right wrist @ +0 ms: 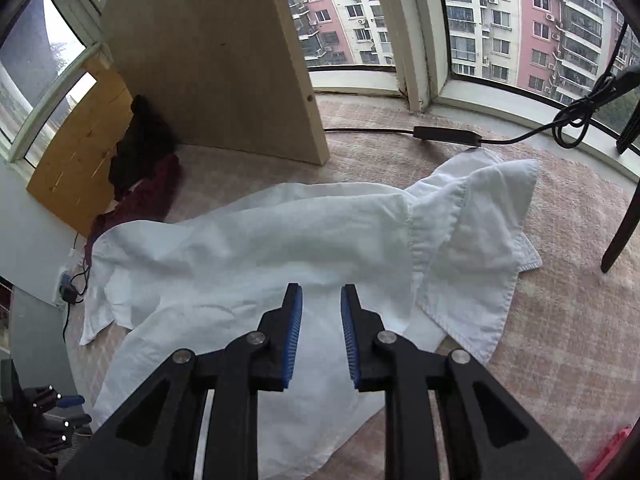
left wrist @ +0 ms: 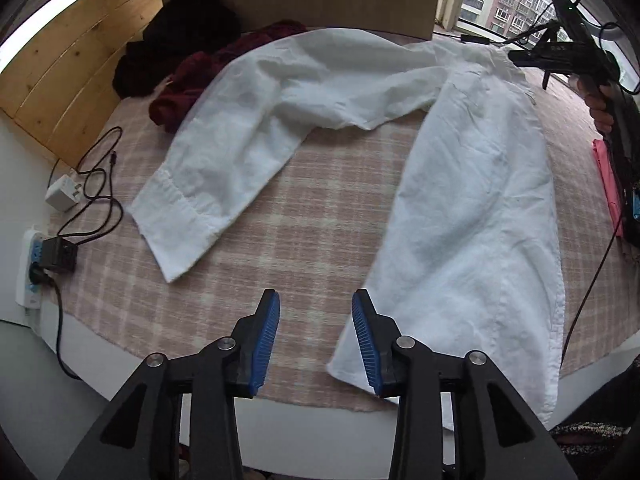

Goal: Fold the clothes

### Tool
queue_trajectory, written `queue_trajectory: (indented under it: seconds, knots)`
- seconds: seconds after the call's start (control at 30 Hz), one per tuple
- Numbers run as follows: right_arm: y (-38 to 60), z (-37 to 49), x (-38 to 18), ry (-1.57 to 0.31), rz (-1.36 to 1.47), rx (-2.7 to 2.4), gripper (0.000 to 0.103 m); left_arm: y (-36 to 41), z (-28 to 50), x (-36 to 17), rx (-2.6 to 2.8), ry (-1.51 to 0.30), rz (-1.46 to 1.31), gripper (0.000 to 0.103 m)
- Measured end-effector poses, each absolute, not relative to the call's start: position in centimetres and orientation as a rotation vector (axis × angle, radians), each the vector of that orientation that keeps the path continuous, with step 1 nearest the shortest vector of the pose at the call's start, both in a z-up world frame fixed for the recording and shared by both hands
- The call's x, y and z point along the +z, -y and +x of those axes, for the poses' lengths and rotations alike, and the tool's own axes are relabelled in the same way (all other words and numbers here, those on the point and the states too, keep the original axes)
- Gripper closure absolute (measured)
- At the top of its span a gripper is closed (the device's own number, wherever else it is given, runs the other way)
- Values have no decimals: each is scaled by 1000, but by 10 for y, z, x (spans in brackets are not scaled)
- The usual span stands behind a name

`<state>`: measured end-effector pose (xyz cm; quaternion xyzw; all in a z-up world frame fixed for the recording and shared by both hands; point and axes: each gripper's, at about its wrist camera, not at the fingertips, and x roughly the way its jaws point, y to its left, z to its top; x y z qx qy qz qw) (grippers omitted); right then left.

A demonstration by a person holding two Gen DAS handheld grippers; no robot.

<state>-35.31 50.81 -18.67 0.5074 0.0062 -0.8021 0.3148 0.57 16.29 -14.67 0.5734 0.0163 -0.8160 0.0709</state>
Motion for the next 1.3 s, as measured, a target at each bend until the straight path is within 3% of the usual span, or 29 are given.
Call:
queue_trajectory:
  seconds: [0.2, 0.33, 0.5, 0.57, 0.67, 0.73, 0.9, 1.0, 1.1, 1.17, 1.3]
  knots:
    - [-477, -302, -151, -166, 1271, -2066, 81, -85, -18, -155, -2420, 95, 1671, 58]
    - [-456, -267, -127, -262, 1225, -2031, 71, -51, -58, -177, -2553, 70, 1758, 42]
    - [-429, -239, -120, -314, 1271, -2055, 71, -41, -112, -226, -2603, 263, 1951, 40]
    - [-421, -235, -133, -275, 1343, -2082, 71, -35, -122, -234, -2650, 189, 2003, 38]
    - [-413, -229, -159, -175, 1460, -2100, 71, -26, -127, -229, -2746, 16, 2006, 53]
    - [-410, -224, -180, -119, 1529, -2112, 71, -27, -127, -222, -2772, 24, 2018, 96]
    - [-407, -223, -238, -158, 1728, -2122, 71, -13, -125, -161, -2873, 143, 1969, 97]
    - [-408, -224, -241, -140, 1726, -2137, 69, 22, -139, -139, -2833, 254, 1852, 97]
    - [-403, -224, -240, -194, 1733, -2117, 65, 57, -162, -150, -2662, 341, 1814, 79]
    - [-395, -222, -239, -300, 1729, -2090, 65, 67, -171, -164, -2510, 444, 1821, 80]
    - [-395, -228, -226, -345, 1756, -1989, 65, 58, -170, -133, -2622, 386, 1781, 77]
